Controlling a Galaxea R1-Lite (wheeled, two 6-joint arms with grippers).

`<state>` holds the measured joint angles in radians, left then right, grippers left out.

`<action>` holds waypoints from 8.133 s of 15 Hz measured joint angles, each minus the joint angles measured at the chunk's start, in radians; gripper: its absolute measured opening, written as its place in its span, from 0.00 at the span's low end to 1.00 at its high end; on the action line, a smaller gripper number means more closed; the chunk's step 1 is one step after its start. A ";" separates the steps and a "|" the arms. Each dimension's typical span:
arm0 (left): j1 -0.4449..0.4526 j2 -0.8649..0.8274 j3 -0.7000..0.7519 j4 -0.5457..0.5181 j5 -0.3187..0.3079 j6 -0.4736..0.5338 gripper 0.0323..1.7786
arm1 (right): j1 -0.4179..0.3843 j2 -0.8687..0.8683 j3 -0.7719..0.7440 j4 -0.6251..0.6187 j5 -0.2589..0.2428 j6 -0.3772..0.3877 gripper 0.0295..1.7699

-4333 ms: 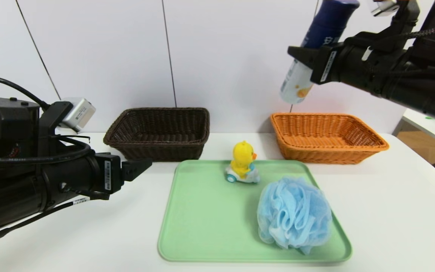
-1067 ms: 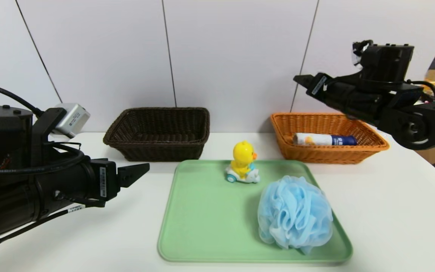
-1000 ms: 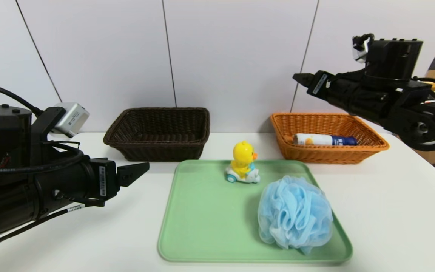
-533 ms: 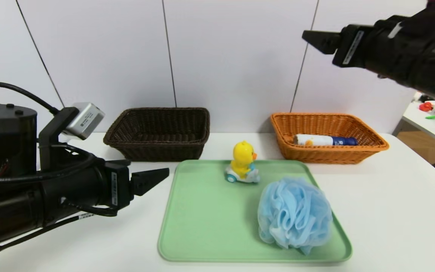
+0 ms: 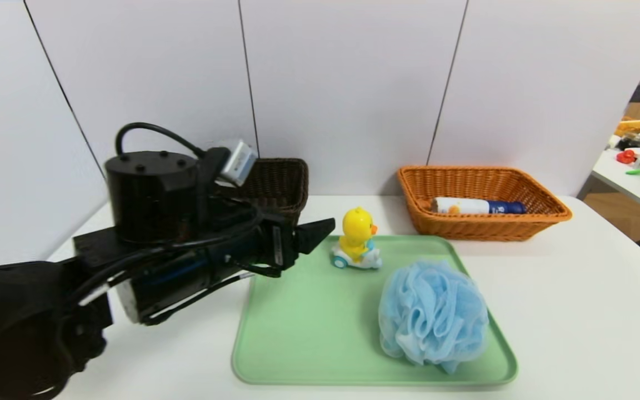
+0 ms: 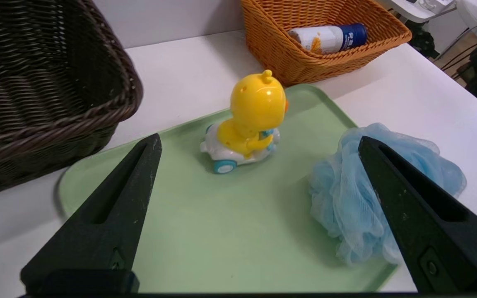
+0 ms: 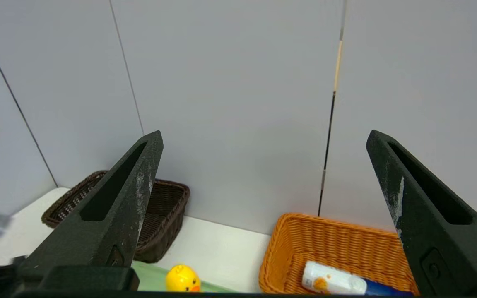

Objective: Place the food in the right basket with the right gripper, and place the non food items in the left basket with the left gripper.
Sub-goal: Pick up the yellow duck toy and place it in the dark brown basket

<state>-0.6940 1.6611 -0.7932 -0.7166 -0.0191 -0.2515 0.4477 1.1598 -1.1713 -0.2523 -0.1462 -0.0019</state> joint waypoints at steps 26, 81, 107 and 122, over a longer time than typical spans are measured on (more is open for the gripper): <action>-0.120 0.433 -0.227 -0.173 0.218 0.072 0.95 | -0.288 -0.200 0.120 0.829 -0.045 -0.001 0.96; -0.105 0.583 -0.270 -0.374 0.293 0.091 0.18 | -0.236 -0.207 0.233 0.832 -0.031 -0.008 0.96; 0.013 0.170 -0.520 0.209 0.294 0.065 0.18 | -0.230 -0.214 0.301 0.820 -0.032 -0.008 0.96; 0.461 0.305 -1.017 0.964 0.167 0.206 0.18 | -0.223 -0.196 0.309 0.801 -0.029 -0.008 0.96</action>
<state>-0.2328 1.9662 -1.8102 0.2472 0.1477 -0.0451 0.2251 0.9634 -0.8621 0.5489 -0.1751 -0.0100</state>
